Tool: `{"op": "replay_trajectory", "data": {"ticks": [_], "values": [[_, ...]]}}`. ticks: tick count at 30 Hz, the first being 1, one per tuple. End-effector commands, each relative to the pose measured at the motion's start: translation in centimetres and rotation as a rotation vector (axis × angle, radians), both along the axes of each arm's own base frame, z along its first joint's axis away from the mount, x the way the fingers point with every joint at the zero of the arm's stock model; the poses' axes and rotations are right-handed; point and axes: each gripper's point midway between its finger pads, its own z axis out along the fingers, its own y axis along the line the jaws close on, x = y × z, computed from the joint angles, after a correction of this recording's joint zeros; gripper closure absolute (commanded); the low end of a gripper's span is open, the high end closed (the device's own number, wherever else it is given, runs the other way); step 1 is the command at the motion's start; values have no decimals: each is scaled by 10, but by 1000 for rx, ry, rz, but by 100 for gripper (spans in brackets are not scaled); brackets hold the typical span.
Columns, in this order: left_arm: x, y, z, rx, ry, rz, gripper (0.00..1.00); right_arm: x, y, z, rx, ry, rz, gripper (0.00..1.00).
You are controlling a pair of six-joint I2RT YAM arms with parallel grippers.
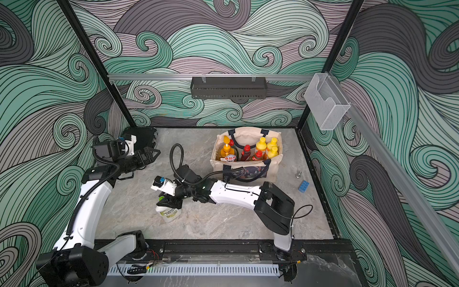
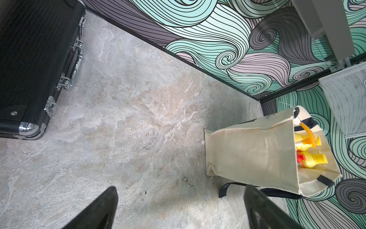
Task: Pack dish soap into the shopping bag
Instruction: Pick up the bottle of dish soap at the center of the board.
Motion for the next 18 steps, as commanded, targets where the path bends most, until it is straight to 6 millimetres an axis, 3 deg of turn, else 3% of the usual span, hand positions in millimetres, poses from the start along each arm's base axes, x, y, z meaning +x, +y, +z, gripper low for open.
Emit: {"op": "replay_trajectory", "data": {"ticks": [1, 6, 18], "values": [[2, 2, 2, -13, -13, 1, 2, 1, -1, -6, -12, -10, -5, 59], [2, 1, 1, -16, -11, 0, 2, 0, -1, -7, -16, -23, -9, 65], [2, 1, 1, -12, -10, 0, 2, 9, -5, -2, -34, -134, -85, 99]]}}
